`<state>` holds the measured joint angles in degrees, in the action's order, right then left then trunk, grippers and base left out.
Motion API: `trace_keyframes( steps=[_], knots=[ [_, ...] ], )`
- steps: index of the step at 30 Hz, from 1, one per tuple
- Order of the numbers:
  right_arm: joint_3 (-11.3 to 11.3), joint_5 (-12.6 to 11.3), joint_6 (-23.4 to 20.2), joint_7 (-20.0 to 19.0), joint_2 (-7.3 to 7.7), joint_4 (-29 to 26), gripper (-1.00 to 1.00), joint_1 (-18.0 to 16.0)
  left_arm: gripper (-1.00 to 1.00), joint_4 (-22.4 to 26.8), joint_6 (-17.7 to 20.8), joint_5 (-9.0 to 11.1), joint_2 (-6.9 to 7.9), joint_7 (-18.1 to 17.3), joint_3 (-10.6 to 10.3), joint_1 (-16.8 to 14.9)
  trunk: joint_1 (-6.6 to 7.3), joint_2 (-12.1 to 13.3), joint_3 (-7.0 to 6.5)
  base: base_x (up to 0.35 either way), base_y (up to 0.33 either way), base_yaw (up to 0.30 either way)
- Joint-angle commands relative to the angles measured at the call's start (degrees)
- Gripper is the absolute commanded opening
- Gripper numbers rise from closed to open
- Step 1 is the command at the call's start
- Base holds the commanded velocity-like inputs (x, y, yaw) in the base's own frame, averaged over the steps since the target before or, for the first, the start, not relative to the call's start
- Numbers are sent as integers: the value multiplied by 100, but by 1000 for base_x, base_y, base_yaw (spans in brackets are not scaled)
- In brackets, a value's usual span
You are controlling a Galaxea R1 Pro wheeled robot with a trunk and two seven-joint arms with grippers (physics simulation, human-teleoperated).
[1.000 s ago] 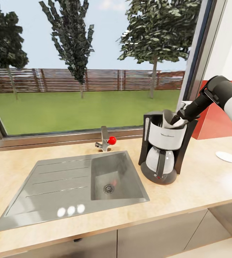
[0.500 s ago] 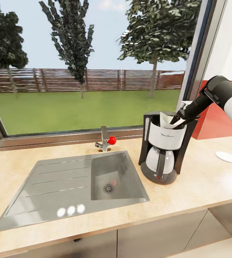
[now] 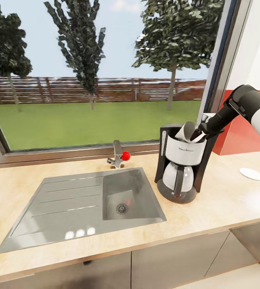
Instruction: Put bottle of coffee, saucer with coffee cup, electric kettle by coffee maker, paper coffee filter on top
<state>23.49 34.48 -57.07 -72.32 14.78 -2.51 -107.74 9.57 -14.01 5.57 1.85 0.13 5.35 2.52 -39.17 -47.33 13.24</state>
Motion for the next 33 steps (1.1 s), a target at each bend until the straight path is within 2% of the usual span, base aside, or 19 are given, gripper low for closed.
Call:
trace_keyframes(
  steps=[1,19,33],
  knots=[
    [15,32,-32,-53,2,-13,100,-2,100,10,-5,58,-1,-5,-7,2,-1,-5,7,-9,0,0],
    [15,32,-32,-54,5,-61,100,-2,100,10,-5,58,-1,-5,-7,2,-1,-5,7,-1,0,0],
    [5,34,-34,-62,4,-379,100,-19,100,10,-5,58,-1,-5,-7,2,-1,-5,7,0,0,0]
  ],
)
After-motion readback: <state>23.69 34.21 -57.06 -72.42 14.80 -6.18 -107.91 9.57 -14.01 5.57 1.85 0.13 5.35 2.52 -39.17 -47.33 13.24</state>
